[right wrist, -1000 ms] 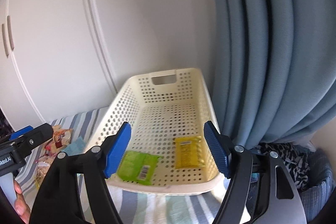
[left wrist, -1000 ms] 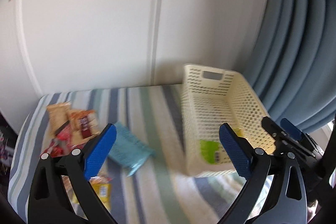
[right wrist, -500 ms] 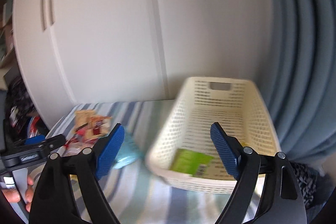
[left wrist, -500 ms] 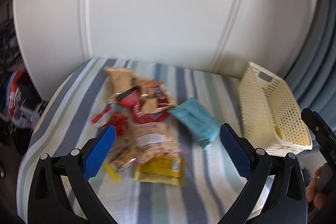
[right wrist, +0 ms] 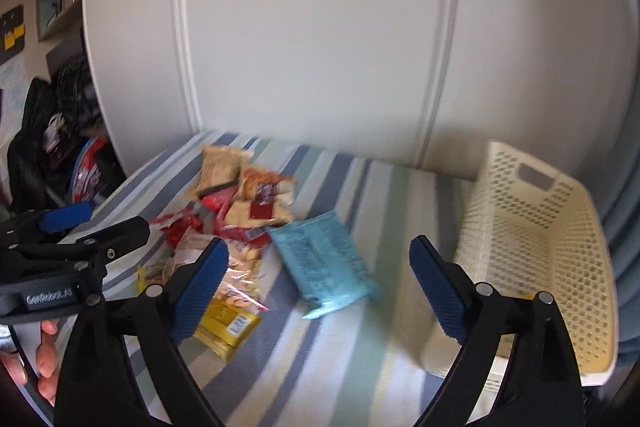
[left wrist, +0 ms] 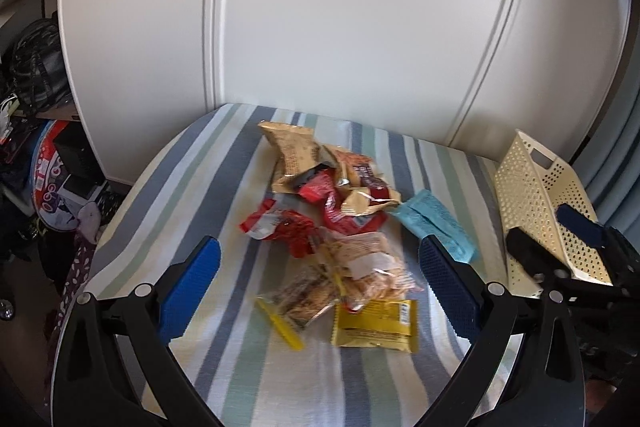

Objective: Organize snacks
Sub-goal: 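Move both open tools back over the snack pile, then grasp the light-blue packet with the right tool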

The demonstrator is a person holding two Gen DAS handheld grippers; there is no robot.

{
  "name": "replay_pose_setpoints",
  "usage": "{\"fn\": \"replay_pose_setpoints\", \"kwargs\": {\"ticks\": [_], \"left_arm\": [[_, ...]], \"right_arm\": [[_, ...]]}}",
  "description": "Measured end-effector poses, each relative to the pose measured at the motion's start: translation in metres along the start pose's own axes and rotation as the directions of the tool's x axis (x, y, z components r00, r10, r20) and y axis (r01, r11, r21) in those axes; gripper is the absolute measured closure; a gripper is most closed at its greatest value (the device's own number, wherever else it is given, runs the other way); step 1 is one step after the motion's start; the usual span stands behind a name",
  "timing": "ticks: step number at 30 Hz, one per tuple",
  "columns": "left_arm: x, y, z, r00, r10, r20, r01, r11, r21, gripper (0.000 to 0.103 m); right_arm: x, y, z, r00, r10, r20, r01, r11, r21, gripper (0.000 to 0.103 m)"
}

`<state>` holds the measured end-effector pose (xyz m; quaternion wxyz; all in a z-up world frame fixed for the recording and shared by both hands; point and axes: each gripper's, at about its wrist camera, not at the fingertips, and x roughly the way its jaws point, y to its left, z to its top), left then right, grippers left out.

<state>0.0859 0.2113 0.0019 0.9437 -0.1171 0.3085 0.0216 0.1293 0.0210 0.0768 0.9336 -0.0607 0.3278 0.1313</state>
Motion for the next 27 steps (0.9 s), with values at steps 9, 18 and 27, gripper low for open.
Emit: {"fn": "replay_pose_setpoints", "kwargs": {"ticks": [9, 18, 27], "left_arm": [[0.009, 0.030, -0.002, 1.000, 0.025, -0.010, -0.026, 0.997, -0.069, 0.002], [0.014, 0.031, -0.002, 1.000, 0.010, -0.018, -0.011, 0.999, -0.052, 0.002], [0.019, 0.031, -0.004, 0.999, -0.005, -0.035, 0.003, 0.998, -0.056, 0.002]], "right_arm": [[0.067, 0.016, 0.002, 0.988, -0.042, -0.148, 0.036, 0.998, -0.046, 0.012], [0.110, 0.003, 0.000, 0.961, -0.025, -0.275, 0.027, 1.000, 0.002, 0.012], [0.128, -0.007, -0.006, 0.932, 0.024, -0.360, -0.009, 0.999, 0.042, 0.012]]}}
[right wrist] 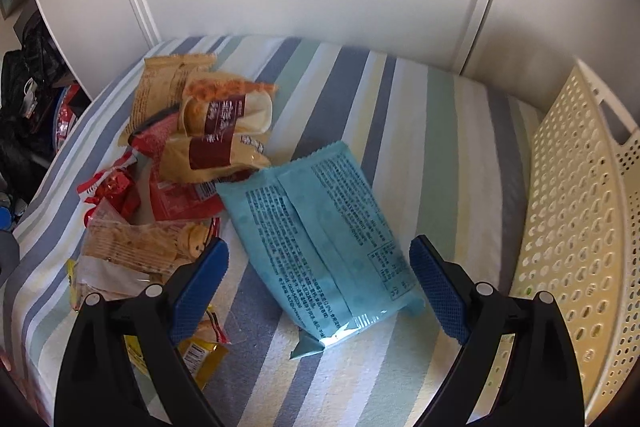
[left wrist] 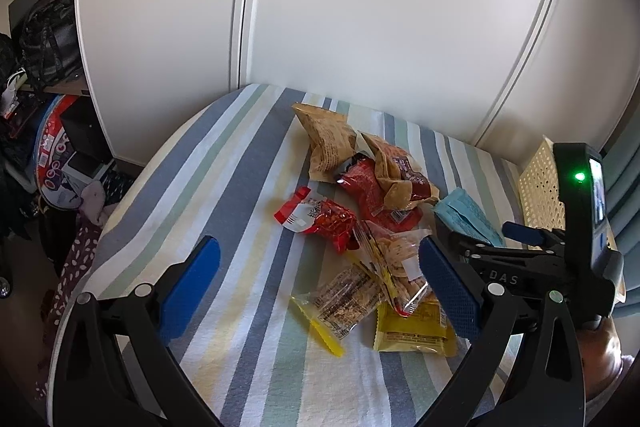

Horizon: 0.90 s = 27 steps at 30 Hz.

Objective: Organize snacks
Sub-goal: 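Grasp the light-blue packet with the right tool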

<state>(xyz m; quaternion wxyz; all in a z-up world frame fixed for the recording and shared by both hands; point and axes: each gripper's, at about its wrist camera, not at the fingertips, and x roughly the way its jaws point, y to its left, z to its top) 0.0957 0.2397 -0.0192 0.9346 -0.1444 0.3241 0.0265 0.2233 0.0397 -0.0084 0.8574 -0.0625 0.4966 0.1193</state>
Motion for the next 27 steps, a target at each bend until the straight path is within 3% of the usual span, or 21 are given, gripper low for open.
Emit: {"fn": "replay_pose_setpoints", "kwargs": {"ticks": [6, 8, 9, 15, 27], "left_arm": [[0.002, -0.003, 0.000, 1.000, -0.003, -0.005, 0.003, 1.000, 0.012, 0.002], [0.001, -0.002, 0.001, 1.000, -0.002, -0.005, 0.002, 1.000, 0.012, 0.002], [0.001, -0.002, 0.001, 1.000, -0.002, -0.005, 0.002, 1.000, 0.011, 0.002], [0.004, -0.003, 0.002, 1.000, -0.006, -0.013, 0.006, 1.000, 0.007, 0.002], [0.011, -0.023, -0.002, 0.998, -0.035, -0.052, 0.038, 0.998, 0.054, 0.002]], "right_arm": [[0.008, 0.000, -0.001, 0.999, 0.003, -0.036, -0.003, 1.000, -0.011, 0.012], [0.009, -0.001, -0.001, 0.999, -0.009, -0.040, 0.009, 1.000, -0.012, 0.022], [0.010, -0.002, -0.001, 0.999, -0.018, -0.040, 0.018, 1.000, -0.010, 0.033], [0.005, -0.002, -0.003, 1.000, 0.003, -0.022, -0.003, 1.000, -0.010, 0.044], [-0.034, 0.005, -0.013, 0.995, 0.021, 0.098, -0.020, 1.000, -0.012, 0.046]]}}
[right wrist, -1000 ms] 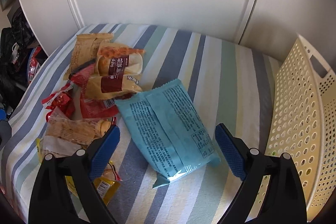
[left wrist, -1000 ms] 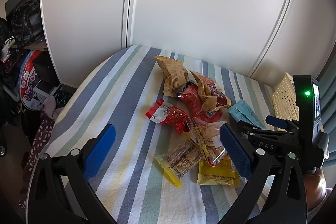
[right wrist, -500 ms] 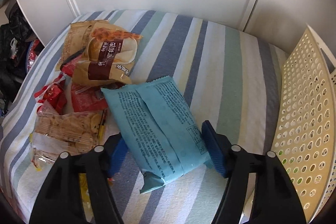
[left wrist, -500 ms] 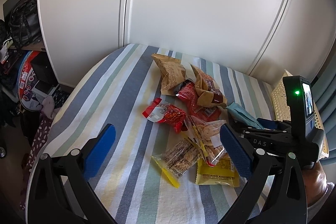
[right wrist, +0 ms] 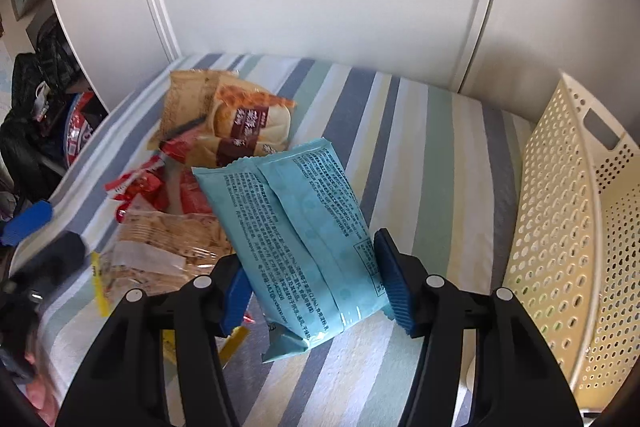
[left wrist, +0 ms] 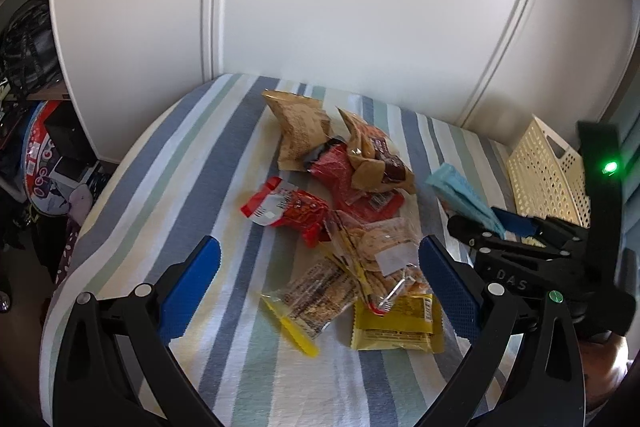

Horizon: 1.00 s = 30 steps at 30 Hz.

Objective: Organize snacks
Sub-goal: 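Grasp the light-blue packet with the right tool, then carry the light-blue packet with the right tool into the basket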

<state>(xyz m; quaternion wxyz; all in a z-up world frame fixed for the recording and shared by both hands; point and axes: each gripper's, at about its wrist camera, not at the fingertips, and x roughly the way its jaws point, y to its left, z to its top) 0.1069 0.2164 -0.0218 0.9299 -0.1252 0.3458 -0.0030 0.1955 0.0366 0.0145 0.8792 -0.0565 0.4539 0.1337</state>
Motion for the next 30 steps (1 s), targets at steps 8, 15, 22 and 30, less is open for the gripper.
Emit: {"fn": "replay_pose_setpoints", "kwargs": {"ticks": [8, 15, 22, 30], "left_arm": [[0.011, -0.011, -0.005, 0.999, -0.017, -0.035, 0.019, 0.999, 0.037, 0.002], [0.027, -0.020, -0.006, 0.995, -0.047, -0.083, 0.050, 0.998, 0.039, 0.002], [0.035, -0.030, -0.003, 0.993, -0.063, -0.098, 0.069, 0.996, 0.054, 0.002], [0.044, -0.049, -0.002, 0.992, -0.055, -0.114, 0.068, 0.991, 0.117, 0.026]], "right_arm": [[-0.034, -0.010, 0.002, 0.995, 0.012, 0.102, -0.016, 0.999, 0.042, 0.047], [-0.071, -0.021, -0.001, 0.981, 0.011, 0.194, -0.025, 0.997, 0.071, 0.047], [-0.101, -0.039, -0.005, 0.961, -0.005, 0.275, -0.031, 0.991, 0.127, 0.047], [-0.126, -0.073, -0.011, 0.941, -0.070, 0.332, 0.000, 0.978, 0.207, 0.047]]}}
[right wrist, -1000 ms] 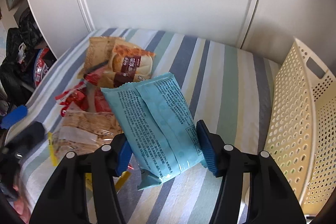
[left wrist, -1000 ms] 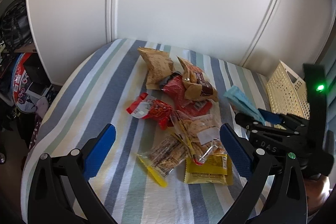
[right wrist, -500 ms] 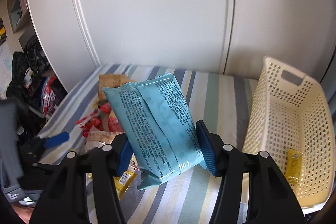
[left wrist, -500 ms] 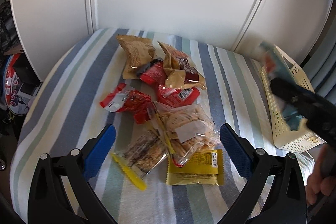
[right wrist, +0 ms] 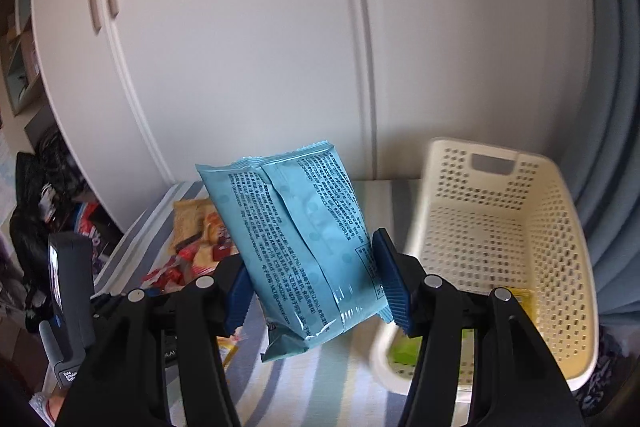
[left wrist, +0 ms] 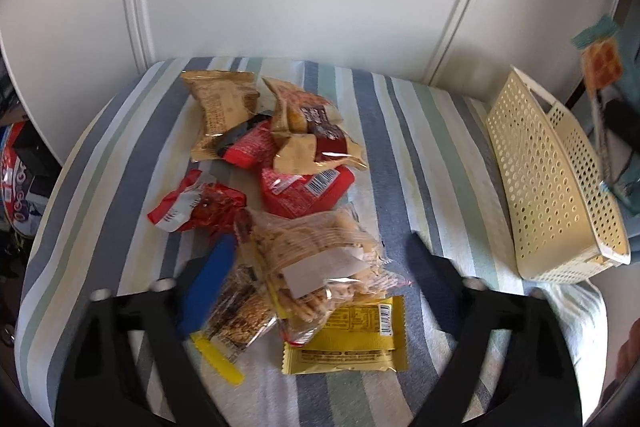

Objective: Organize snacks
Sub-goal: 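Carry the light-blue packet with the right tool into the basket, then open the right tool to release the light-blue packet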

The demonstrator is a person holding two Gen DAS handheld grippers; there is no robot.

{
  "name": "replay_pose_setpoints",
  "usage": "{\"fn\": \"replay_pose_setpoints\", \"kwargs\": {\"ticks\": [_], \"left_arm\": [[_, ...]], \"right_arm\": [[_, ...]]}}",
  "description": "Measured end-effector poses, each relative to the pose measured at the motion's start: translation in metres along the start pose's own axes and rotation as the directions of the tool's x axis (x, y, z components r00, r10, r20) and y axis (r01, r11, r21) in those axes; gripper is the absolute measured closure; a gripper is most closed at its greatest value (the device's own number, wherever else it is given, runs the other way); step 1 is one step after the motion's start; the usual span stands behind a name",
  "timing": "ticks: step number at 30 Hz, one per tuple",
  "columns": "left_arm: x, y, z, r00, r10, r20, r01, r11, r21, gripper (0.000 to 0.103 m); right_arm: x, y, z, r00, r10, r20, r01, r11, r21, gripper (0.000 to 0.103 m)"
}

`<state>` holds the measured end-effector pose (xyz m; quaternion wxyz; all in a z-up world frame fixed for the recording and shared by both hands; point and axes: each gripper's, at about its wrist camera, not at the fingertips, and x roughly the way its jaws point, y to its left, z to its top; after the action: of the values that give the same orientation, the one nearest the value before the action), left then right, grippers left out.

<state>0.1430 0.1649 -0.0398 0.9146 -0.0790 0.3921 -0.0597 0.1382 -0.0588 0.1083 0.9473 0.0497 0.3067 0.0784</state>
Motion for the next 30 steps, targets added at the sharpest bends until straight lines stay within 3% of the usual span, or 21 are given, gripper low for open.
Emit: {"fn": "replay_pose_setpoints", "kwargs": {"ticks": [3, 5, 12, 20, 25, 27, 28, 30], "left_arm": [[0.001, -0.005, -0.001, 1.000, 0.019, 0.002, -0.019, 1.000, 0.017, 0.032], [0.001, -0.006, -0.001, 1.000, 0.021, 0.001, -0.021, 1.000, 0.021, 0.045], [-0.001, -0.007, -0.003, 1.000, 0.017, 0.014, -0.017, 0.999, 0.036, 0.052], [-0.011, -0.005, -0.004, 0.999, -0.003, 0.052, 0.001, 0.999, 0.037, 0.066], [-0.019, -0.009, -0.003, 0.997, -0.003, 0.074, -0.001, 0.999, 0.051, 0.071], [-0.023, -0.011, -0.002, 0.996, -0.005, 0.086, 0.000, 0.998, 0.057, 0.081], [-0.026, -0.012, -0.002, 0.995, -0.003, 0.099, -0.003, 0.998, 0.058, 0.103], [-0.031, -0.012, 0.001, 0.995, -0.018, 0.101, 0.012, 0.998, 0.059, 0.103]], "right_arm": [[-0.005, -0.010, 0.000, 1.000, -0.019, 0.009, 0.019, 1.000, 0.022, 0.048], [-0.007, -0.018, -0.001, 0.999, -0.034, 0.013, 0.034, 0.999, 0.040, 0.048], [-0.011, -0.046, -0.007, 0.992, -0.124, 0.018, 0.122, 0.989, 0.082, 0.049], [-0.003, -0.081, -0.017, 0.974, -0.224, -0.036, 0.226, 0.964, 0.141, 0.049], [0.000, -0.090, -0.023, 0.970, -0.238, -0.050, 0.243, 0.954, 0.176, 0.036], [0.000, -0.089, -0.023, 0.968, -0.248, -0.047, 0.253, 0.952, 0.171, 0.036], [0.001, -0.089, -0.023, 0.968, -0.245, -0.046, 0.249, 0.953, 0.170, 0.036], [0.000, -0.089, -0.023, 0.970, -0.241, -0.040, 0.245, 0.953, 0.177, 0.036]]}}
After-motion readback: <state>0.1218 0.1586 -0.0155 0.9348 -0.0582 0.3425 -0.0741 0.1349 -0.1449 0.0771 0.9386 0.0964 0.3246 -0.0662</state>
